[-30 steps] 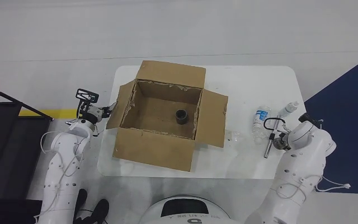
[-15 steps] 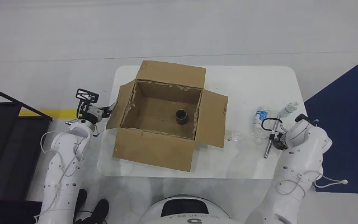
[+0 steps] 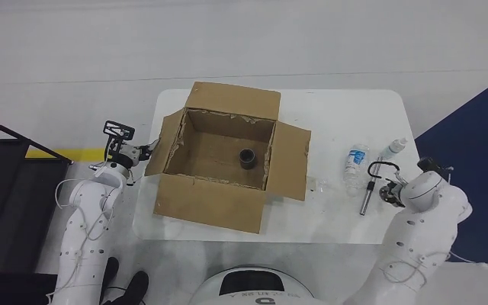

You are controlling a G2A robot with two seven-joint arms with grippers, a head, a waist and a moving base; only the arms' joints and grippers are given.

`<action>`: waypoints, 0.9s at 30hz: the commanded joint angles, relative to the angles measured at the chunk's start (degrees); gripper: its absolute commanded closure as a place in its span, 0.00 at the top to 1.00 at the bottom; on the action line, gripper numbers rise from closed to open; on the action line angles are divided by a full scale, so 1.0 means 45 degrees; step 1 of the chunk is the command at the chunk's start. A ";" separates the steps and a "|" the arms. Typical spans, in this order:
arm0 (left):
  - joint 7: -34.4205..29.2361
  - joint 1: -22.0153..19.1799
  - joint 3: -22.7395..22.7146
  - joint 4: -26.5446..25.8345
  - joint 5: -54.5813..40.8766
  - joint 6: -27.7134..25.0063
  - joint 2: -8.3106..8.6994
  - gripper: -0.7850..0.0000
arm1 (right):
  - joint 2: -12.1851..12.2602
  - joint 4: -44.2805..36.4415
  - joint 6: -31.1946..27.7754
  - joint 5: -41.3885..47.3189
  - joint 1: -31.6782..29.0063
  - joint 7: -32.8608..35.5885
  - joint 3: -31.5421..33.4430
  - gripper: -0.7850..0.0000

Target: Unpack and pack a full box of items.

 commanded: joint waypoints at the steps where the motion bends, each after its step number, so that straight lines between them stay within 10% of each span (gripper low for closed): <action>1: 0.0000 0.0000 0.0000 0.0000 0.0000 0.0000 0.0000 1.00 | -0.0041 -0.0620 0.0130 0.0911 -0.0249 -0.0103 0.0076 0.00; 13: 0.0000 0.0000 0.0000 0.0000 0.0000 0.0000 0.0000 1.00 | -0.0277 -0.4775 -0.1122 0.8804 -0.2355 -0.0341 -0.0151 0.00; 27: 0.0000 0.0000 0.0000 0.0000 0.0000 0.0000 0.0000 1.00 | 0.0023 -0.5374 -0.1888 0.7074 -0.1487 0.0386 -0.5918 0.00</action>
